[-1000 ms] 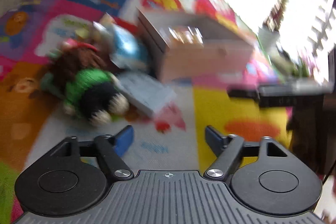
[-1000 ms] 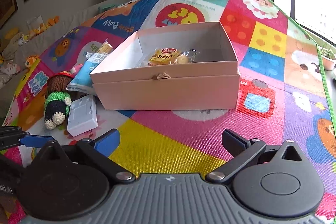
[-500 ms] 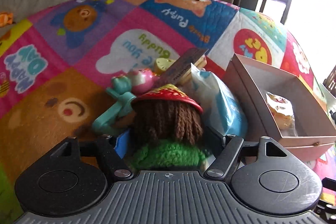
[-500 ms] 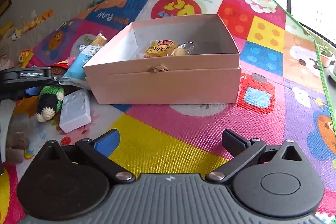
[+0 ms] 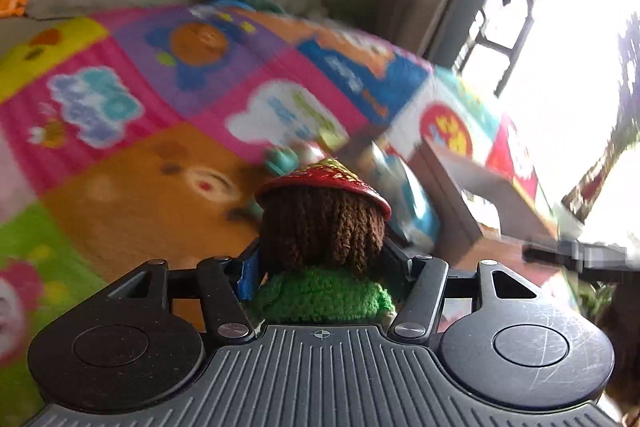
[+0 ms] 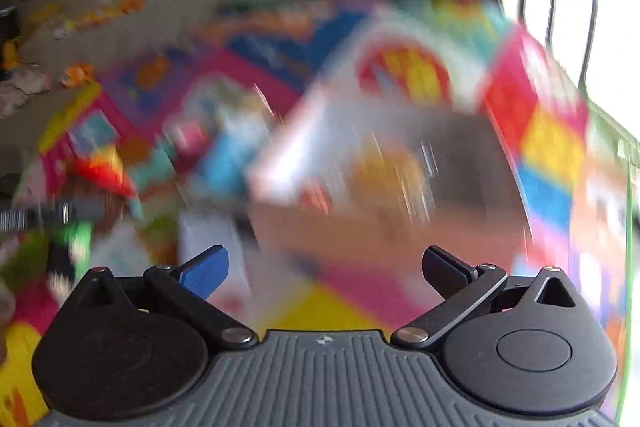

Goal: Organize objects

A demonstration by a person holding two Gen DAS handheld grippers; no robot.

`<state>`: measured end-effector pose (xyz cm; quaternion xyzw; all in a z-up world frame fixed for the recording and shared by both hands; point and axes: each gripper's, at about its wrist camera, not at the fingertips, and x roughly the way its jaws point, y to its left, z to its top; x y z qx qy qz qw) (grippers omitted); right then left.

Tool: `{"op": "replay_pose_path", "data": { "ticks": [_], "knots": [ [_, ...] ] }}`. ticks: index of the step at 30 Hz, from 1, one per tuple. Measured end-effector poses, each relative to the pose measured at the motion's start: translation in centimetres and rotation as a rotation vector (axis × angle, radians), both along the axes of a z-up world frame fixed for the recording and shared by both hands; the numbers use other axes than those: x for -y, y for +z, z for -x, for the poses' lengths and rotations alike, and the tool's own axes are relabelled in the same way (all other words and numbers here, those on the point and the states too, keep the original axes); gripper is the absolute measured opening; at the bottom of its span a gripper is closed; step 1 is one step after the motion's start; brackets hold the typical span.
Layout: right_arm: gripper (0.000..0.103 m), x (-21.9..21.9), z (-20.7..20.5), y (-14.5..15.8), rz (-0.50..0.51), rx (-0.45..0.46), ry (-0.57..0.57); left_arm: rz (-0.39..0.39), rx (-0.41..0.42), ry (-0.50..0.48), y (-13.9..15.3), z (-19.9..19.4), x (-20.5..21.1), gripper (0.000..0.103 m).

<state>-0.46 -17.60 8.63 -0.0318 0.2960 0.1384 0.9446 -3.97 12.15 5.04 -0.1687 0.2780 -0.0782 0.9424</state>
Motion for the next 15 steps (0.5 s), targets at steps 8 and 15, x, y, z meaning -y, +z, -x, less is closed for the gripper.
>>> {"op": "replay_pose_path", "data": {
  "ticks": [8,15],
  "knots": [
    [0.101,-9.3,-15.3,2.5,-0.108,-0.136,-0.023,0.079,0.074,0.061,2.0,1.2,-4.5,0.064],
    [0.063,-13.2,-23.2,-3.9,0.059,-0.249,-0.174,0.131,0.045,0.091,0.7,1.8,-6.9,0.064]
  ]
}}
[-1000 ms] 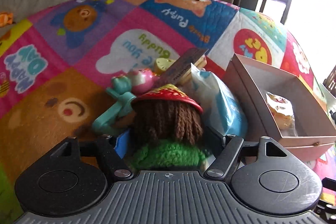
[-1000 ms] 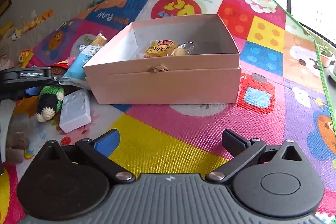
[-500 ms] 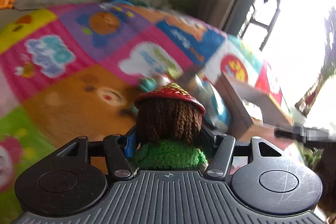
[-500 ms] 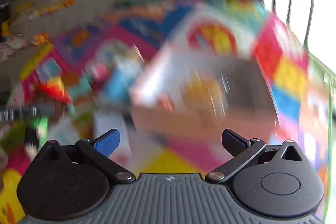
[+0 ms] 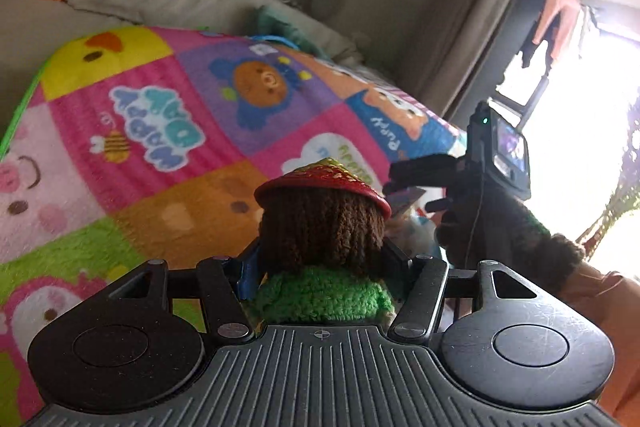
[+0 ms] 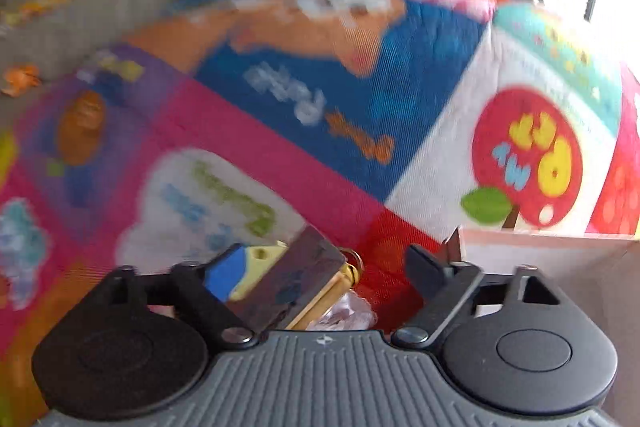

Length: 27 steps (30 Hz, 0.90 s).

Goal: Organize objects

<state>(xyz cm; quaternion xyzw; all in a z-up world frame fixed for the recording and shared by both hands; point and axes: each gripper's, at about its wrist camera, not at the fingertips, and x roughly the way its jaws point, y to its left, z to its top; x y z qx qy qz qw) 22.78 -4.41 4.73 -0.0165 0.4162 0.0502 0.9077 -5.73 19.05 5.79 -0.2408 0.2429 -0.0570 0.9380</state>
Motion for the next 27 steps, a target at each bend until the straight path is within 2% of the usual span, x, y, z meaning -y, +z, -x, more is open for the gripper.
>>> {"op": "replay_pose_path", "data": {
  "ticks": [1,5,6,8,9,11,13,15,18,21,23,25,27],
  "knots": [
    [0.048,0.0,-0.1,-0.3,-0.024,-0.02,0.01,0.009,-0.007,0.005,-0.3,0.0,-0.3,0.064],
    [0.043,-0.2,2.3,1.6,-0.066,0.023,0.086,0.042,-0.032,0.001,-1.1,-0.4,-0.4,0.064],
    [0.032,-0.2,3.4,2.6,-0.068,0.051,0.115,0.041,-0.033,-0.003,-1.1,-0.5,-0.2,0.064],
    [0.02,0.4,5.7,4.7,-0.098,0.086,0.167,0.041,-0.032,-0.018,-1.1,-0.5,0.4,0.064],
    [0.008,0.9,6.9,5.7,-0.121,0.099,0.192,0.041,-0.031,-0.029,-1.1,-0.5,0.8,0.064],
    [0.004,2.1,9.5,7.5,-0.153,0.126,0.238,0.041,-0.035,-0.052,-1.2,-0.5,1.8,0.064],
    [0.003,3.6,12.9,8.7,-0.153,0.157,0.271,0.038,-0.045,-0.076,-1.2,-0.7,2.9,0.064],
    [0.003,5.0,15.1,9.0,-0.158,0.151,0.294,0.037,-0.055,-0.103,-1.3,-0.8,4.0,0.064],
    [0.003,7.0,17.8,8.3,-0.169,0.105,0.322,0.013,-0.056,-0.131,-1.0,-0.6,5.4,0.064],
    [0.005,8.2,20.0,7.9,-0.129,0.147,0.356,-0.004,-0.061,-0.113,-0.6,-0.4,5.9,0.064],
    [0.01,8.2,20.1,7.5,-0.1,0.159,0.355,-0.012,-0.062,-0.092,-0.4,-0.3,5.8,0.064],
    [0.029,8.1,19.1,6.7,-0.145,0.114,0.343,-0.017,-0.057,-0.076,-0.2,-0.2,5.4,0.064],
    [0.041,7.8,18.1,6.0,-0.202,0.08,0.332,-0.018,-0.053,-0.052,0.0,0.0,4.7,0.064]
  ]
}}
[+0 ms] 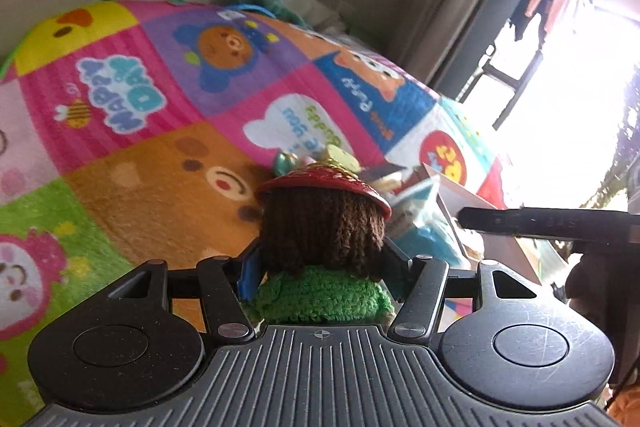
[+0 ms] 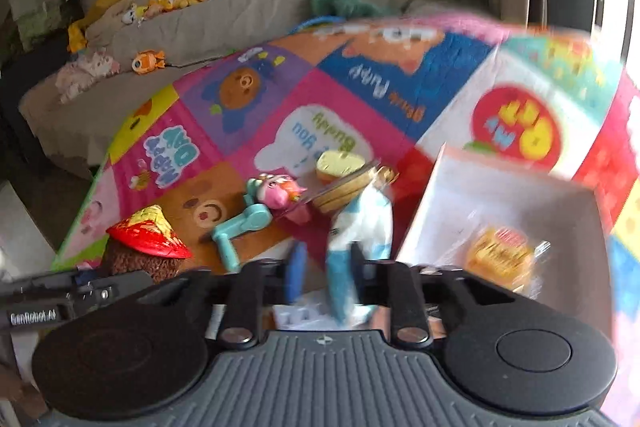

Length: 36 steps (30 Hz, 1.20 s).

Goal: Organize objects
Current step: 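Lift the doll with the left gripper while the right grasps the teal crank toy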

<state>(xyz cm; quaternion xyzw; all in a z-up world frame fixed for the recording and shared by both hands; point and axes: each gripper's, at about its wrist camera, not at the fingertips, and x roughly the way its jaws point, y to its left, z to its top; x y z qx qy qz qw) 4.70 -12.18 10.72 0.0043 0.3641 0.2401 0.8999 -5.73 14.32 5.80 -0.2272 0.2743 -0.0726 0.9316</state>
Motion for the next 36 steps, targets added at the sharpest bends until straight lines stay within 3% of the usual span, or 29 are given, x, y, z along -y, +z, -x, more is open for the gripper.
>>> {"op": "replay_pose_path", "data": {
  "ticks": [2,6,9,12,14,15,16,18,23,25,29,36],
  "knots": [
    [0.048,-1.2,-1.1,-0.7,-0.033,-0.029,0.006,-0.004,0.005,0.037,0.1,0.1,-1.0,0.064],
    [0.05,-5.4,-4.0,-2.8,-0.113,-0.146,0.025,0.003,0.017,0.127,0.2,0.3,-3.4,0.064],
    [0.063,-8.6,-6.3,-5.2,-0.129,-0.202,-0.04,0.024,0.012,0.16,-0.1,0.5,-4.8,0.064],
    [0.062,-11.2,-8.5,-7.8,-0.095,-0.234,-0.114,0.039,0.002,0.17,-0.5,0.6,-5.8,0.064],
    [0.055,-12.4,-8.8,-8.4,-0.052,-0.198,-0.117,0.051,-0.004,0.172,-0.8,0.7,-6.3,0.064],
    [0.039,-12.9,-8.5,-8.3,-0.02,-0.183,-0.082,0.056,-0.006,0.173,-1.0,0.7,-6.6,0.064],
    [0.03,-13.3,-8.0,-8.2,0.002,-0.188,-0.026,0.059,-0.007,0.175,-1.1,0.7,-6.8,0.064],
    [0.019,-13.3,-6.1,-8.1,0.031,-0.189,0.062,0.068,-0.007,0.179,-1.3,0.7,-7.0,0.064],
    [0.013,-11.2,2.9,-8.4,0.159,-0.107,0.264,0.079,-0.007,0.155,-1.4,0.8,-6.1,0.064],
    [0.013,-8.6,6.3,-8.1,0.18,-0.09,0.289,0.075,-0.007,0.124,-1.2,0.7,-5.1,0.064],
    [0.011,-3.4,10.3,-7.9,0.209,-0.07,0.217,0.058,-0.011,0.034,-1.0,0.4,-1.8,0.064],
    [0.012,5.1,14.3,-8.8,0.408,0.122,0.066,-0.012,-0.049,-0.166,-1.1,-0.2,6.1,0.064]
  ]
}}
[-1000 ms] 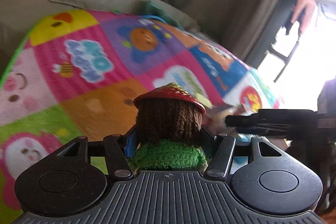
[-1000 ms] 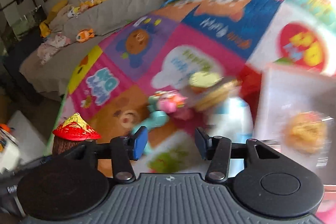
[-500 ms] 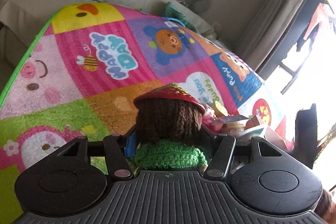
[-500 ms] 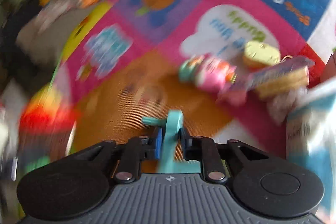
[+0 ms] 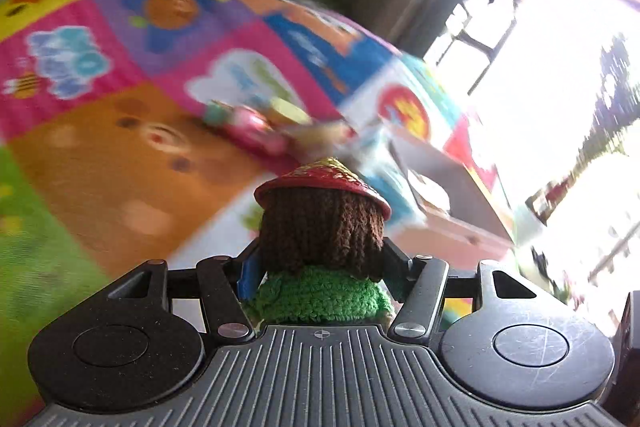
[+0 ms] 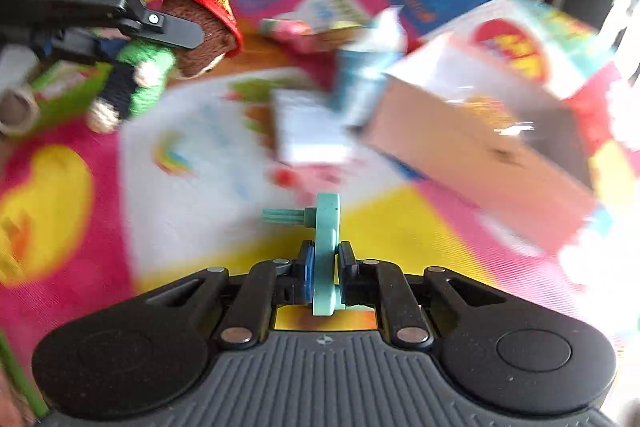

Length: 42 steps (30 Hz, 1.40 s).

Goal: Organize objects
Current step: 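Lift the doll with the left gripper while the right grasps the teal crank toy, then lower the doll into the pink box and open the left gripper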

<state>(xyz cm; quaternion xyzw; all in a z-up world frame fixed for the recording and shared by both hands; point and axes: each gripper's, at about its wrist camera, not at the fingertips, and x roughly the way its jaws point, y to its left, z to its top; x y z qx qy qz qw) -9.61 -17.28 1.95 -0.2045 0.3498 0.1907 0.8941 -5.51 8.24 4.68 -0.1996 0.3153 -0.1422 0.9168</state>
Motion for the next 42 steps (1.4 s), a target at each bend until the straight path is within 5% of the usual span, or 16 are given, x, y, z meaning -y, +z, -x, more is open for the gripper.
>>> {"op": "replay_pose_path", "data": {
  "ticks": [2,4,6,13,15,19,27,30,33,42],
  "knots": [
    [0.019,1.3,0.5,-0.3,0.031,0.044,-0.031,-0.032,-0.004,-0.037,0.1,0.0,1.8,0.064],
    [0.052,3.0,0.9,-0.2,-0.006,0.052,-0.065,-0.059,-0.003,-0.06,0.2,0.3,3.0,0.064],
    [0.069,4.4,1.4,0.0,-0.052,0.074,-0.092,-0.082,-0.007,-0.071,0.3,0.4,3.7,0.064],
    [0.07,7.3,0.6,-1.1,0.071,0.206,-0.265,-0.15,-0.044,-0.092,-0.3,0.1,5.6,0.064],
    [0.071,8.5,-0.3,-0.6,-0.032,0.161,-0.299,-0.162,-0.054,-0.095,-0.7,0.0,6.0,0.064],
    [0.089,9.8,-1.5,-0.1,-0.318,0.004,-0.284,-0.196,-0.05,-0.103,-1.2,0.0,6.7,0.064],
    [0.089,8.5,-4.1,-1.0,-0.478,-0.106,-0.302,-0.199,-0.049,-0.098,-1.2,0.0,6.7,0.064],
    [0.088,7.3,-4.5,-1.2,-0.428,-0.082,-0.325,-0.208,-0.049,-0.096,-1.2,0.0,6.8,0.064],
    [0.071,6.0,-3.9,-1.3,-0.315,-0.036,-0.302,-0.222,-0.048,-0.099,-1.2,0.1,6.9,0.065],
    [0.071,6.7,-1.3,0.1,-0.306,0.024,-0.258,-0.251,-0.048,-0.106,-1.3,0.2,7.3,0.065]
  ]
}}
